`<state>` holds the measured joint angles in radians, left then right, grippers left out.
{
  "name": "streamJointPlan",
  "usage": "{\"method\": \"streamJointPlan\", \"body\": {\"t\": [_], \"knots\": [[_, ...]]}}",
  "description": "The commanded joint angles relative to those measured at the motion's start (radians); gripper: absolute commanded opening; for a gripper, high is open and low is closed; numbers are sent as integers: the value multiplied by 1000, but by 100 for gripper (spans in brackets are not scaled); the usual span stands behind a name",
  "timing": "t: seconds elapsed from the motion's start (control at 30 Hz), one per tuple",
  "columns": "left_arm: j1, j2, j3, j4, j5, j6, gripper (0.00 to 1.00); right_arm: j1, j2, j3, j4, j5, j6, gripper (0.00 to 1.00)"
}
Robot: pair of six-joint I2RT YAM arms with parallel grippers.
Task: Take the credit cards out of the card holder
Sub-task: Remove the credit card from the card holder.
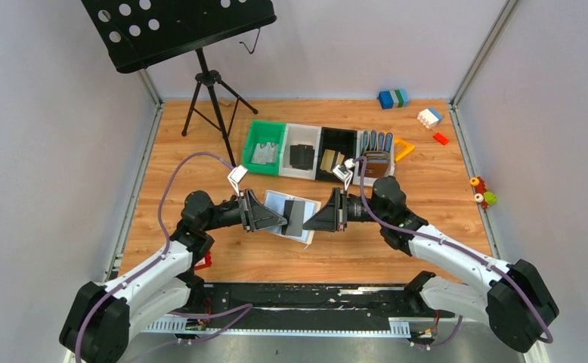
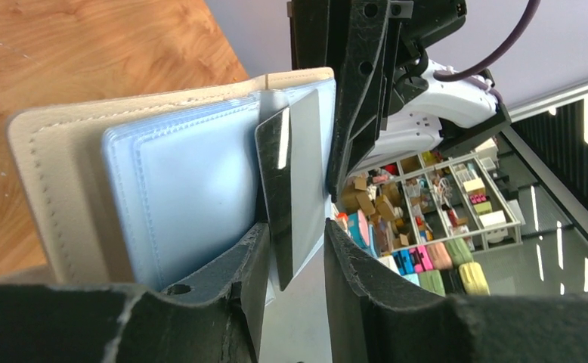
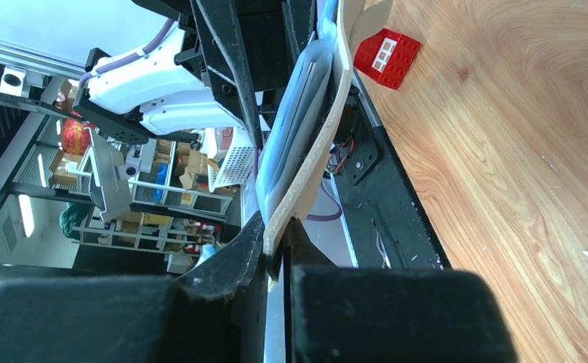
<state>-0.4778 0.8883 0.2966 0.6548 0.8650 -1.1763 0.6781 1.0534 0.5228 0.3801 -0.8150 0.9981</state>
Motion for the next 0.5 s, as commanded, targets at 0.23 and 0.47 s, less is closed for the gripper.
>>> {"method": "streamJointPlan", "body": {"t": [0.23, 0.47], "knots": [[-19, 0, 40, -26, -15, 24, 0, 13, -10, 34, 116, -11, 8, 0], [44, -55, 63, -255, -61, 171, 0, -42, -122, 13, -72, 62, -53, 0]]}}
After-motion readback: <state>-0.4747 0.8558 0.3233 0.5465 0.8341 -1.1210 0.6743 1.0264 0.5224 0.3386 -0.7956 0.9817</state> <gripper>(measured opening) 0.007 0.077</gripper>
